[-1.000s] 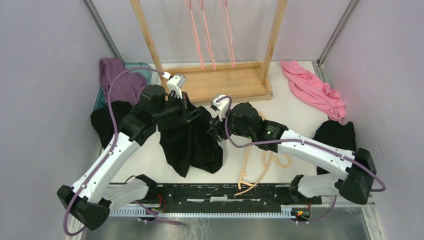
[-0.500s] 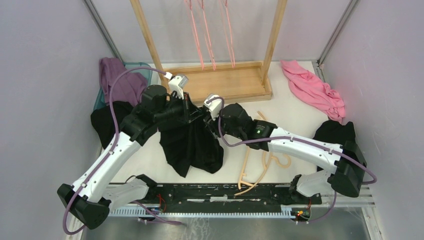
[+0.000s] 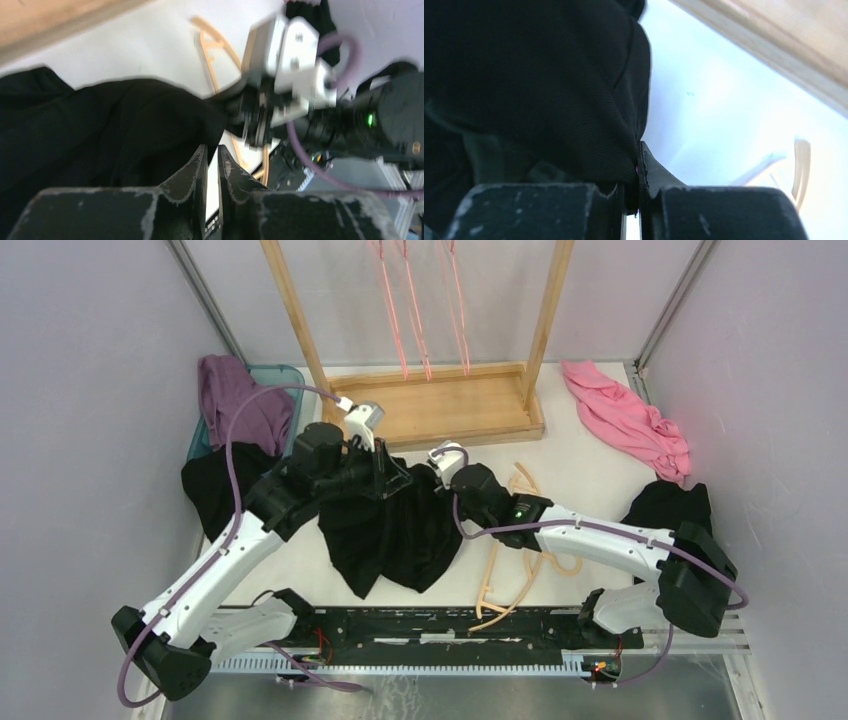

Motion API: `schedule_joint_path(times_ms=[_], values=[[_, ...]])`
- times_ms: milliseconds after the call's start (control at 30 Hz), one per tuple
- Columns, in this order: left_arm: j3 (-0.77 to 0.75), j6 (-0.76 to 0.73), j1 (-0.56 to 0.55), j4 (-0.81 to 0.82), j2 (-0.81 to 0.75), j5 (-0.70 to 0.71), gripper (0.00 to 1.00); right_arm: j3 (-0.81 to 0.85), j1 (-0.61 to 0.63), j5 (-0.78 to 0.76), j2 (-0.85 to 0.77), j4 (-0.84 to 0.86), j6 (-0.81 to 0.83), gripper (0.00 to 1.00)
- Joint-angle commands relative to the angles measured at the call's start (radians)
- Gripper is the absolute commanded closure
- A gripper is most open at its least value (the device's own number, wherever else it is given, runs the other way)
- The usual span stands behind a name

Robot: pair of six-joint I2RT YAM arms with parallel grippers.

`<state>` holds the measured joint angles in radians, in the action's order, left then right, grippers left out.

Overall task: Place the skirt on the hanger
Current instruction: Flatten out the skirt at the center of the board.

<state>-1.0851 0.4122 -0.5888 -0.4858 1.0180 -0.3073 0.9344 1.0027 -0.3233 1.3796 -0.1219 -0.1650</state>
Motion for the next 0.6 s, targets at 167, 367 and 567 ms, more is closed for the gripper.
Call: schedule_joint_path(times_ms=[167,367,567], values=[[0.266,0.221,-0.245,-0.053,-0.068,0.281,0.69,-0.157,-0.172,0.03,-0.158,-0.008,-0.098,0.99],[0.258,0.423,-0.537,-0.148,-0.019,0.545,0.66,-0.173,-0.263,0.142,-0.156,-0.03,-0.107,0.99],[0.114,0.546,-0.804,-0.276,0.256,0.729,0.64,-0.183,-0.292,0.2,-0.146,-0.018,-0.123,0.99]])
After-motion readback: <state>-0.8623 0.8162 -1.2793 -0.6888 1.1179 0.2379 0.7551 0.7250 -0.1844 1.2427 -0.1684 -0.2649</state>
